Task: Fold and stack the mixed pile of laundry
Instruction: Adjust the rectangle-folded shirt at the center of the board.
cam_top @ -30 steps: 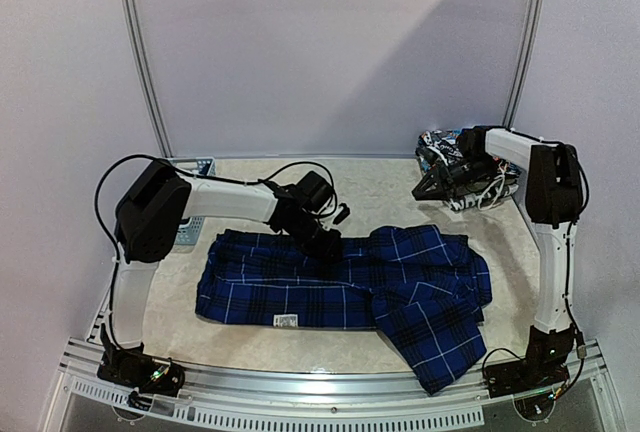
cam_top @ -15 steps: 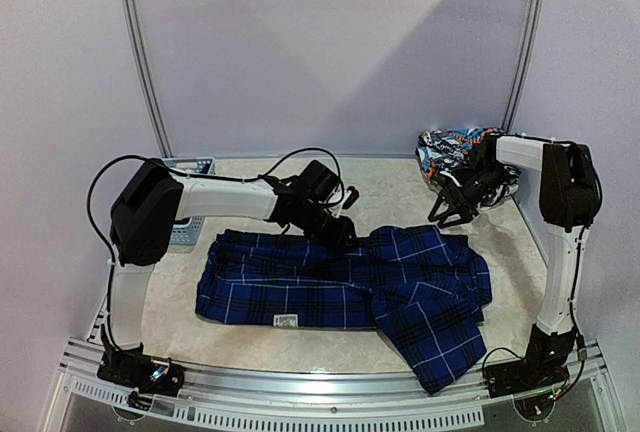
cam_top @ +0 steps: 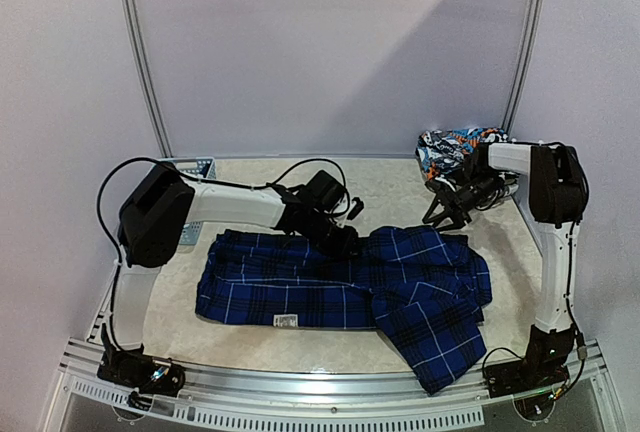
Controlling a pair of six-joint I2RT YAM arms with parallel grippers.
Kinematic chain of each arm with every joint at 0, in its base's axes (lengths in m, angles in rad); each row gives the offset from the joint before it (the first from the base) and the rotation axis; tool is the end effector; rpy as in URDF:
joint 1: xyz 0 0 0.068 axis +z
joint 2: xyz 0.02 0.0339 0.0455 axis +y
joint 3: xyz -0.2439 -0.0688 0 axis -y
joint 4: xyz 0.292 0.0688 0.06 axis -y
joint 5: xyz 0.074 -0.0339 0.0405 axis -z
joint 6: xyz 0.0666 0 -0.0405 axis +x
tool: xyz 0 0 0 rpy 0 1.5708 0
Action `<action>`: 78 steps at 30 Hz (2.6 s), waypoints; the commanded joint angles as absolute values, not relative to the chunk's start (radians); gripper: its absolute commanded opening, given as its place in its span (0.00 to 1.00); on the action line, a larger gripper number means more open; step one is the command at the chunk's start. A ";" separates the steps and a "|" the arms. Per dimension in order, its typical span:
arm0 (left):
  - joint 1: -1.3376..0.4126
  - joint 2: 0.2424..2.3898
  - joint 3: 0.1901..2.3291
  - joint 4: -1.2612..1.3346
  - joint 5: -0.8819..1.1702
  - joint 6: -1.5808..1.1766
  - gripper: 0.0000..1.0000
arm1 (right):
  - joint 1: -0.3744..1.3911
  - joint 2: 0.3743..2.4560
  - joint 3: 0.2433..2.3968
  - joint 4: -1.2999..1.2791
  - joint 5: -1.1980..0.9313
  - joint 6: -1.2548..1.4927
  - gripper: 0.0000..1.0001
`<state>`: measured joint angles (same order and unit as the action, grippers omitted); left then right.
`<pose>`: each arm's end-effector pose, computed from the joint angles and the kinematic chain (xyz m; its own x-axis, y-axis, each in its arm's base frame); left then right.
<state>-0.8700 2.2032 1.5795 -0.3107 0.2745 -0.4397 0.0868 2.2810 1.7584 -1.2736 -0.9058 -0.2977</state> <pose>0.3204 -0.4078 0.0773 -0.8267 0.3444 -0.4450 0.5390 0.7119 -0.4502 0.4301 0.0900 0.0925 -0.9640 -0.2656 -0.0113 -0.1685 0.5775 0.7988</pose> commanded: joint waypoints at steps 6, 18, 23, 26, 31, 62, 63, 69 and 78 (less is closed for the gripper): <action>-0.884 2.249 1.585 -0.321 0.282 -0.432 0.33 | 0.090 2.345 1.834 -1.316 -1.081 -0.370 0.25; -0.884 2.241 1.525 -0.306 0.280 -0.435 0.29 | 0.090 2.137 1.684 -0.921 -1.082 -0.316 0.00; -0.882 2.239 1.519 -0.301 0.285 -0.440 0.28 | 0.091 2.021 1.591 -0.862 -1.146 -0.409 0.00; -0.882 2.236 1.508 -0.289 0.293 -0.446 0.28 | 0.091 1.925 1.515 -0.808 -1.161 -0.455 0.00; -0.882 2.217 1.482 -0.270 0.296 -0.448 0.28 | 0.091 1.822 1.447 -0.771 -1.183 -0.527 0.00; -0.767 2.426 1.913 -0.138 0.522 -0.873 0.59 | 0.077 1.906 1.352 -1.170 -1.054 -1.016 0.03; -0.771 2.444 1.929 -0.134 0.537 -0.879 0.59 | 0.077 1.910 1.347 -1.169 -1.049 -1.021 0.04; -0.796 2.568 2.048 -0.112 0.594 -0.914 0.59 | 0.077 1.956 1.328 -1.203 -1.020 -1.066 0.04; -0.802 2.709 2.187 0.073 0.656 -1.068 0.49 | 0.077 1.974 1.325 -1.203 -1.006 -1.061 0.04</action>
<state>-0.7944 2.6534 2.1342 -0.0429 0.6041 -0.9771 0.0780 1.9572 1.3224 -1.1629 -0.9787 -0.9863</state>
